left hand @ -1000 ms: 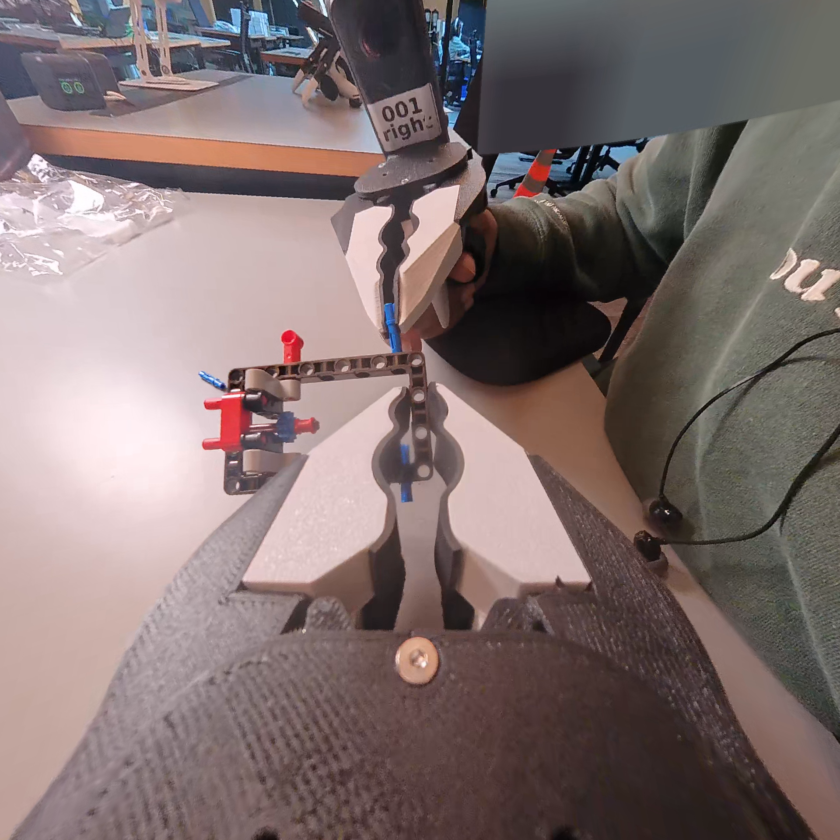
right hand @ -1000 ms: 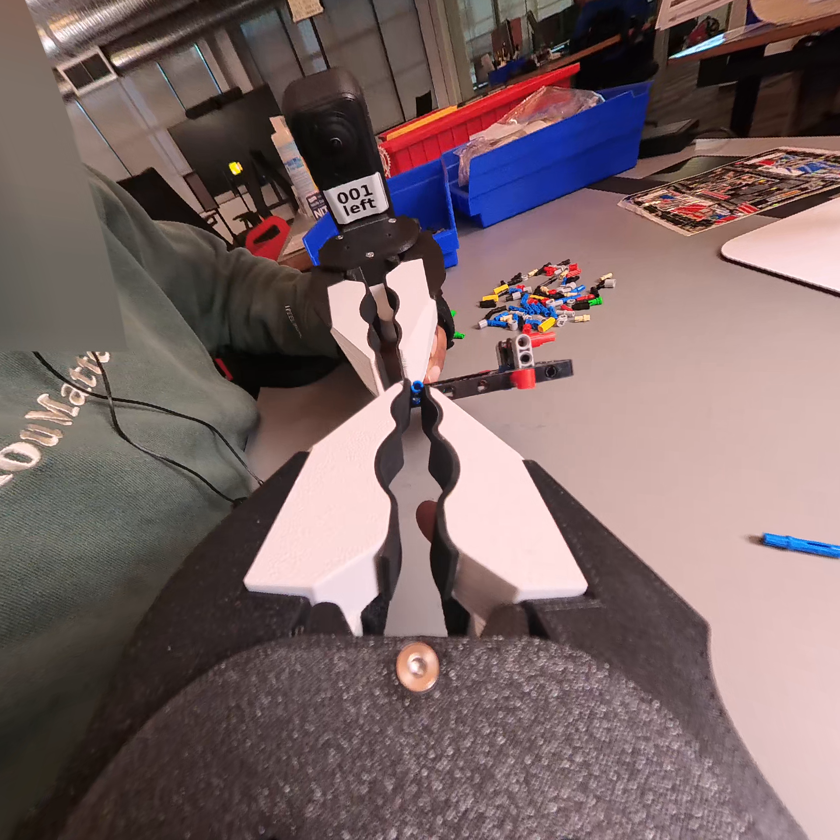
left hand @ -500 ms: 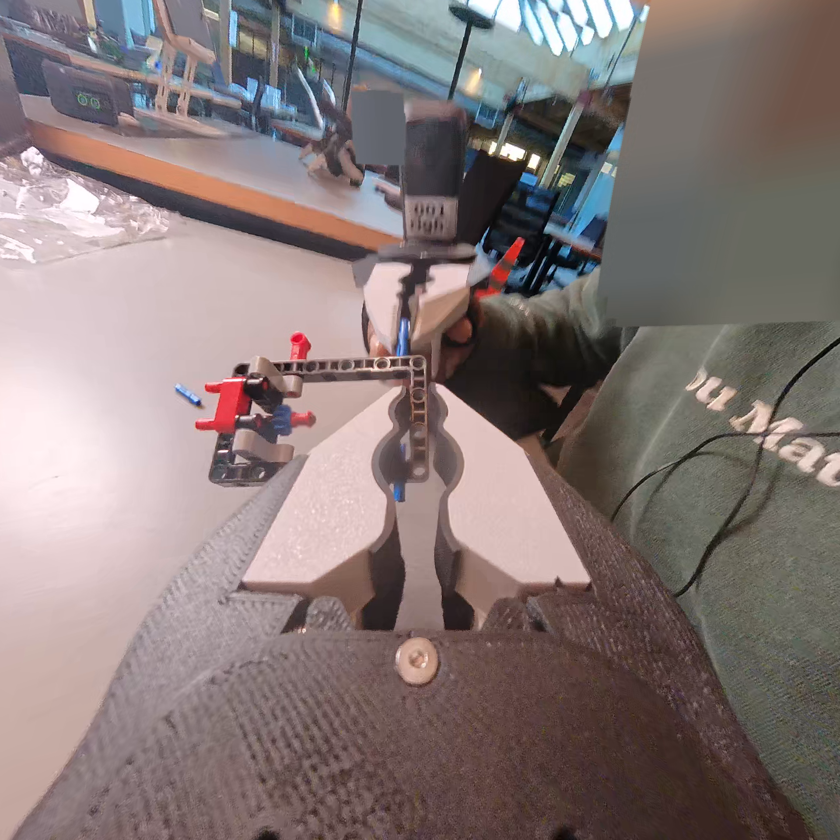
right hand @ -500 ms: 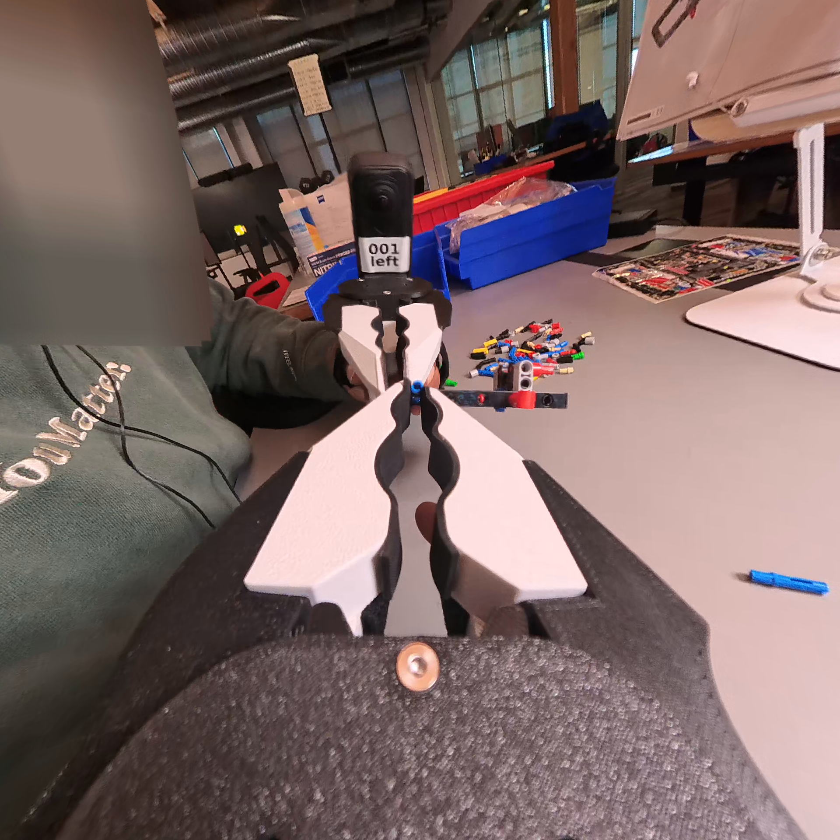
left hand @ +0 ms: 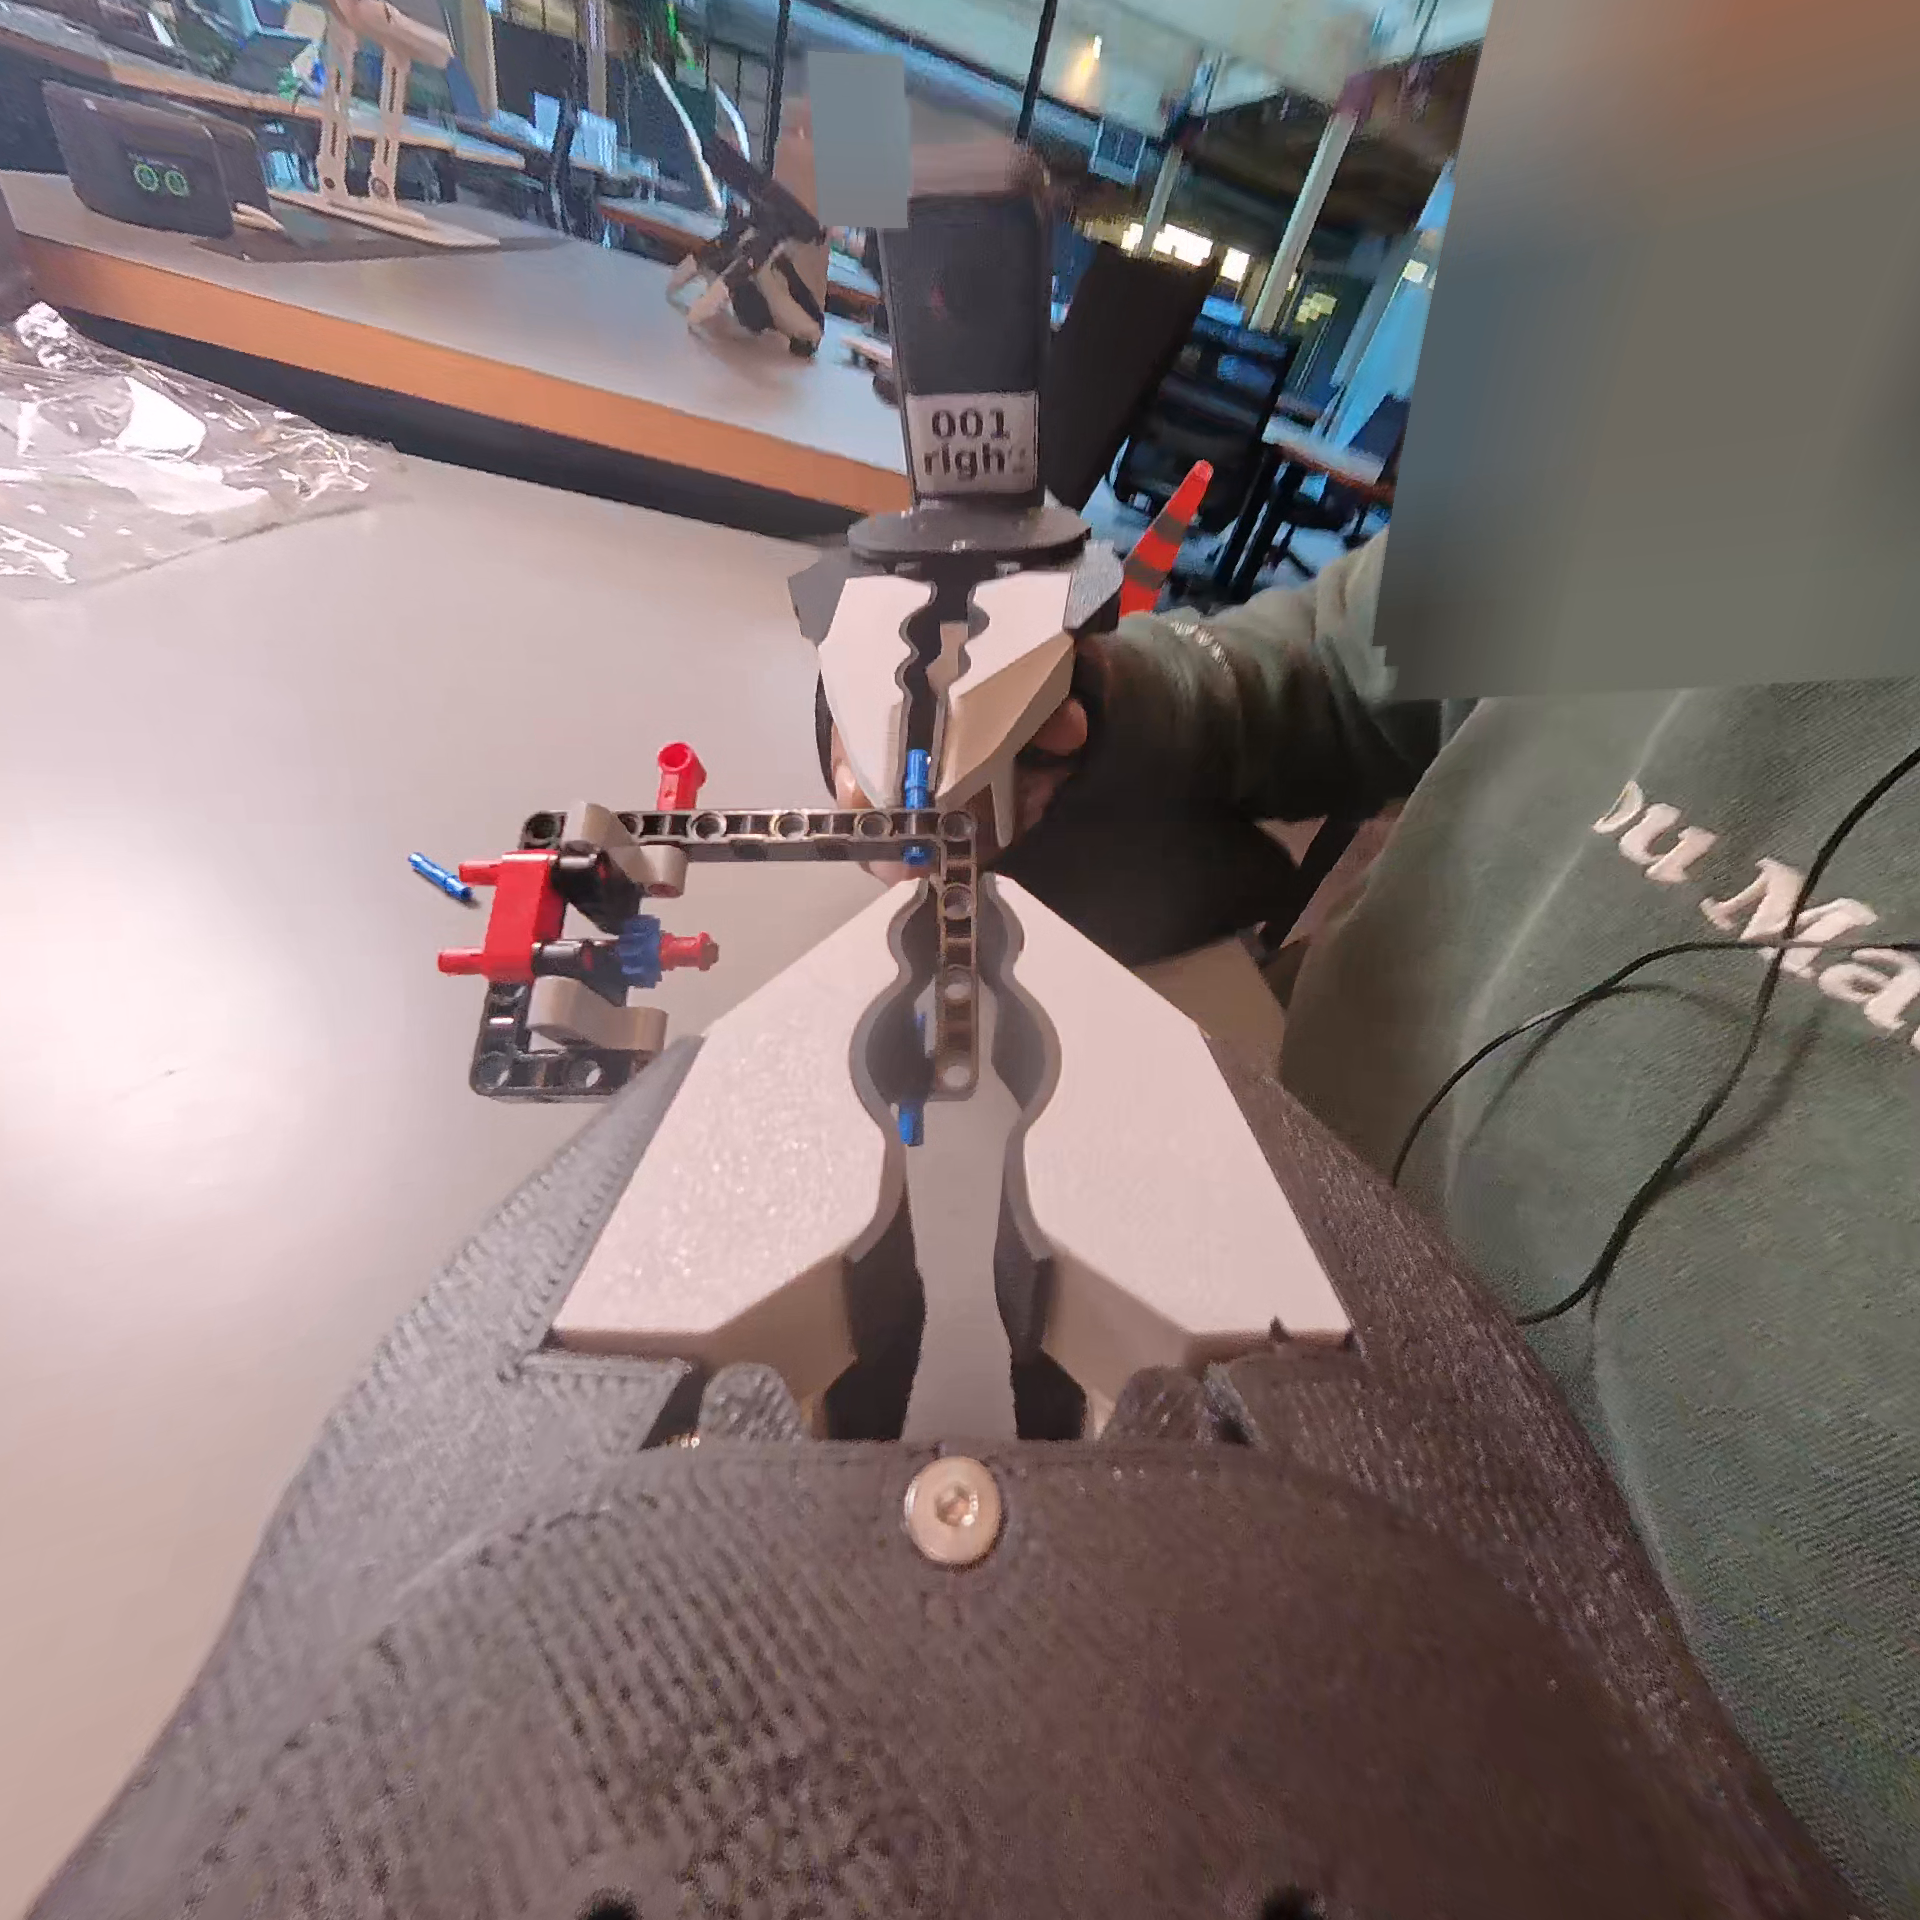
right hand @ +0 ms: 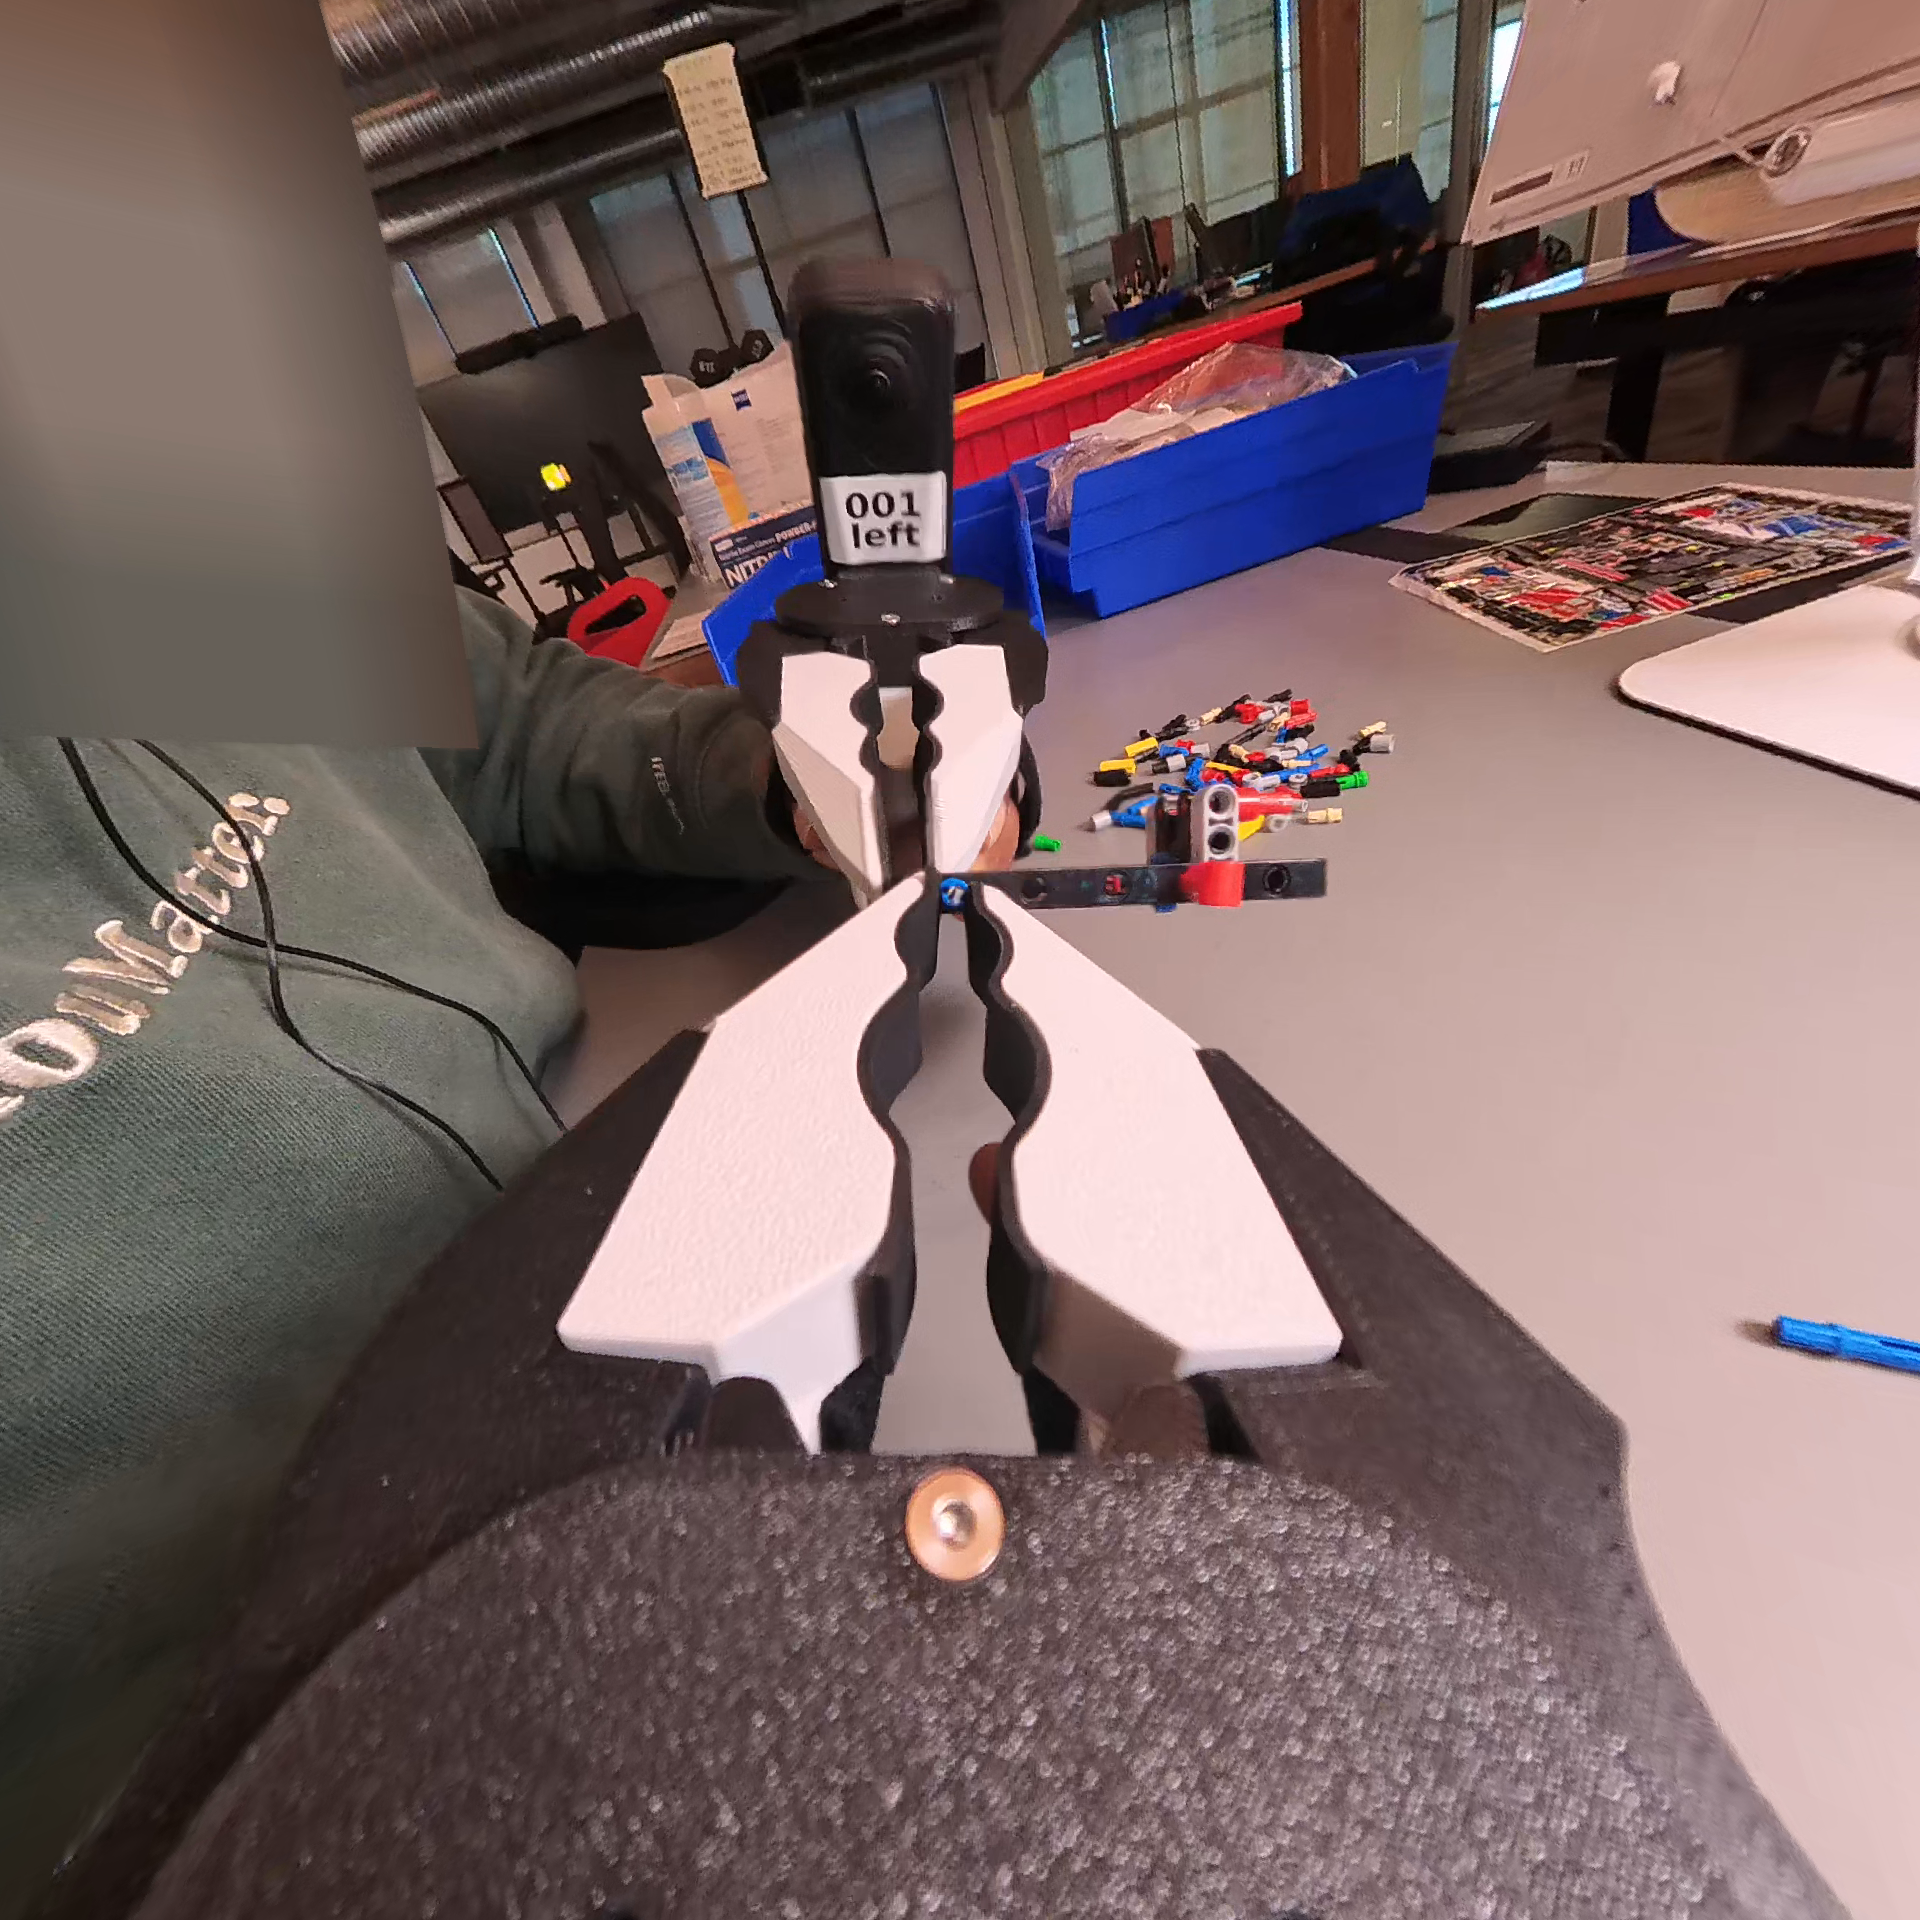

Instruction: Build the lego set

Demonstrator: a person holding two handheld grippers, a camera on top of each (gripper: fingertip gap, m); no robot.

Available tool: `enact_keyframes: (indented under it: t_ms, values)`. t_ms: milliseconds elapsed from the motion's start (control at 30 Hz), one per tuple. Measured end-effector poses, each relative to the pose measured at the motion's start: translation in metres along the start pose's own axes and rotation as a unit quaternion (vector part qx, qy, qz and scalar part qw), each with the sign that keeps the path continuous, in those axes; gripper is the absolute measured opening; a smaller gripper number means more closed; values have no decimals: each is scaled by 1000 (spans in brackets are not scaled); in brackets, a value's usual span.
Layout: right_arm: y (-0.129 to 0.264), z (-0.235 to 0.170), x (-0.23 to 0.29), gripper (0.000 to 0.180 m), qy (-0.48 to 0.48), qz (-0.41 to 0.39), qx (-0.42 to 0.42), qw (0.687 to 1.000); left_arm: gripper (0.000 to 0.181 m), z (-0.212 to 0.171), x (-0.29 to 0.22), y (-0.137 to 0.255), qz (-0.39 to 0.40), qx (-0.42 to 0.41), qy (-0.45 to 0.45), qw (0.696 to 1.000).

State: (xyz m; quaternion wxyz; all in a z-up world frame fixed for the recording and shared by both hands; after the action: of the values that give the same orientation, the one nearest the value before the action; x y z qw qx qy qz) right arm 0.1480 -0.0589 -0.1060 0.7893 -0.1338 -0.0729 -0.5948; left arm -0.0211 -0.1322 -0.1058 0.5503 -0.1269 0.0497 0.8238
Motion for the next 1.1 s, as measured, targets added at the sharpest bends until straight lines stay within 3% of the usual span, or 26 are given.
enact_keyframes:
  t_ms: [167, 633, 1100]
  values:
    - [7, 7, -3, 9, 28, 2, -7, 1000, 6, 4, 1, -1, 16, 44, -56, 997]
    - [2, -2, 2, 2, 66, 15, 63, 996, 6, -6, -4, -3, -1, 82, -58, 995]
    - [-3, -17, -3, 2, 2, 45, 172, 984, 5, -27, -7, -9, -20, 134, -55, 989]
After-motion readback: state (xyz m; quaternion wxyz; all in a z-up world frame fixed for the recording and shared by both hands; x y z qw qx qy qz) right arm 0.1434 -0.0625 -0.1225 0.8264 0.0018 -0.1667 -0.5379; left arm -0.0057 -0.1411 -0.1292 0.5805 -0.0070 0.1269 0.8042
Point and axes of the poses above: each gripper's, where its closed fingertips meet, y back along the fingers, z out of its top, x = y × z across the jaws, the point moved 9 cm from there along y, back along the fingers, and after that the axes turned 10 degrees about -x, right-handed, at the moved point
